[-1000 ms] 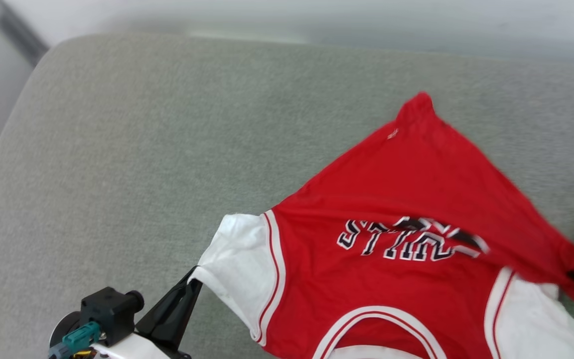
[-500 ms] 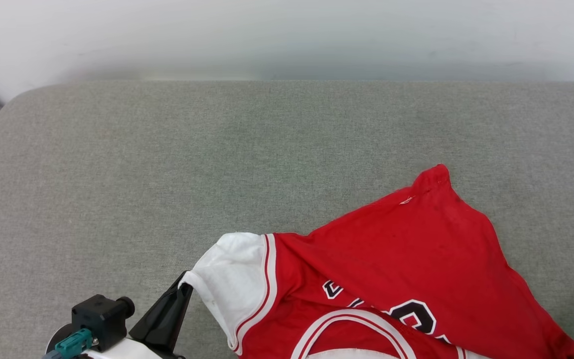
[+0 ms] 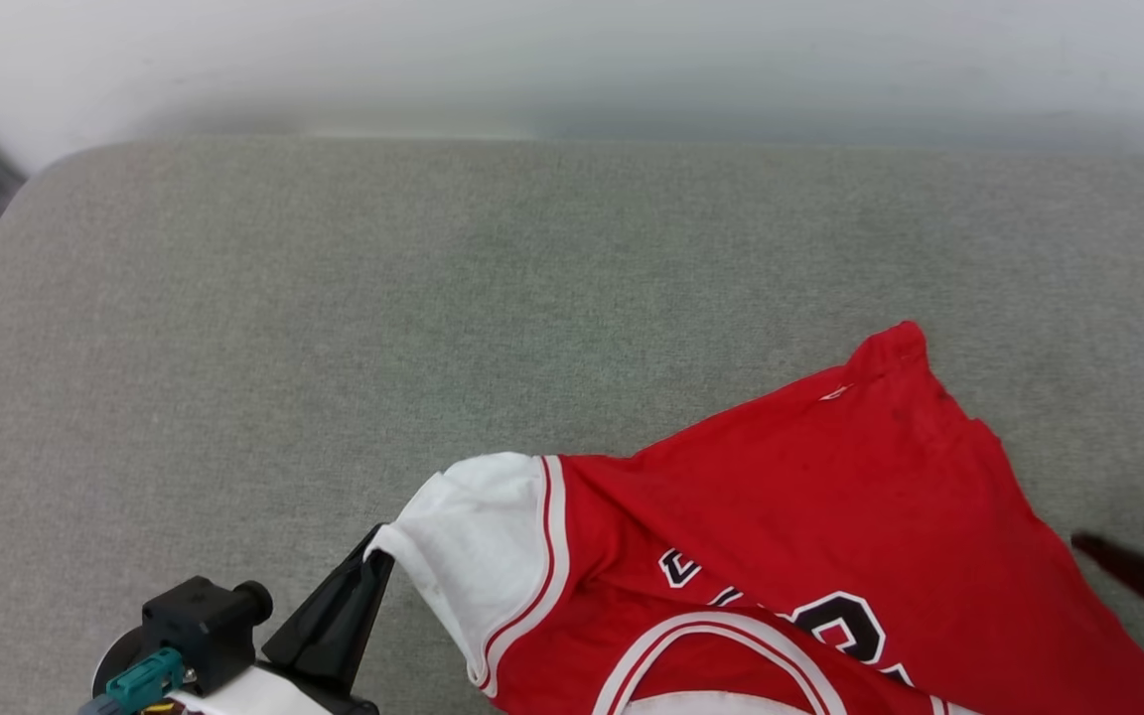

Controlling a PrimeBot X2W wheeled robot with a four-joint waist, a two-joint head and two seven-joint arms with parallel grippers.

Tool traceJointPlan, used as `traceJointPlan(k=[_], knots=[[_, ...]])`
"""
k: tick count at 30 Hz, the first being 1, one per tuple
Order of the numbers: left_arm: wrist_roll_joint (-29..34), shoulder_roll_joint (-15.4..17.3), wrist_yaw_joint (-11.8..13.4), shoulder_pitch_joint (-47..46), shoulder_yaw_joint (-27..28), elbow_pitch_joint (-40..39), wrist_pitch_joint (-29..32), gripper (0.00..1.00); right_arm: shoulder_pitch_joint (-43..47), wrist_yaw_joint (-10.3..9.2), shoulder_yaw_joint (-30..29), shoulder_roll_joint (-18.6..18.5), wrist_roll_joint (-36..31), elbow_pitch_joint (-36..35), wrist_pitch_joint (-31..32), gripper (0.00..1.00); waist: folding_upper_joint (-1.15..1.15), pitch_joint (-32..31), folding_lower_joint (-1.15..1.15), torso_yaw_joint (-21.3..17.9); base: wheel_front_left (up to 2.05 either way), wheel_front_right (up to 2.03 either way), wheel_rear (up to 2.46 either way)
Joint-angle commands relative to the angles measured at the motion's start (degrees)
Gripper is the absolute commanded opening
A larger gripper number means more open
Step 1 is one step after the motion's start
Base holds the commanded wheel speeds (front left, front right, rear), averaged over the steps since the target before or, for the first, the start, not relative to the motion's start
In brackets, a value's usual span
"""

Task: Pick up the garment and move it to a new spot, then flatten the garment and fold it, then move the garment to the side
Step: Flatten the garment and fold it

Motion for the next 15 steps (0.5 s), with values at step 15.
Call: traceJointPlan(k=[15], knots=[[3.46, -1.84, -1.04, -7.21, -2.04, -4.8, 1.05, 0.0, -23.95, -0.02, 10.28, 0.56, -9.28, 9.36, -1.47, 1.0, 0.0, 11.15, 0.0, 8.57, 0.0, 0.0, 0.0]])
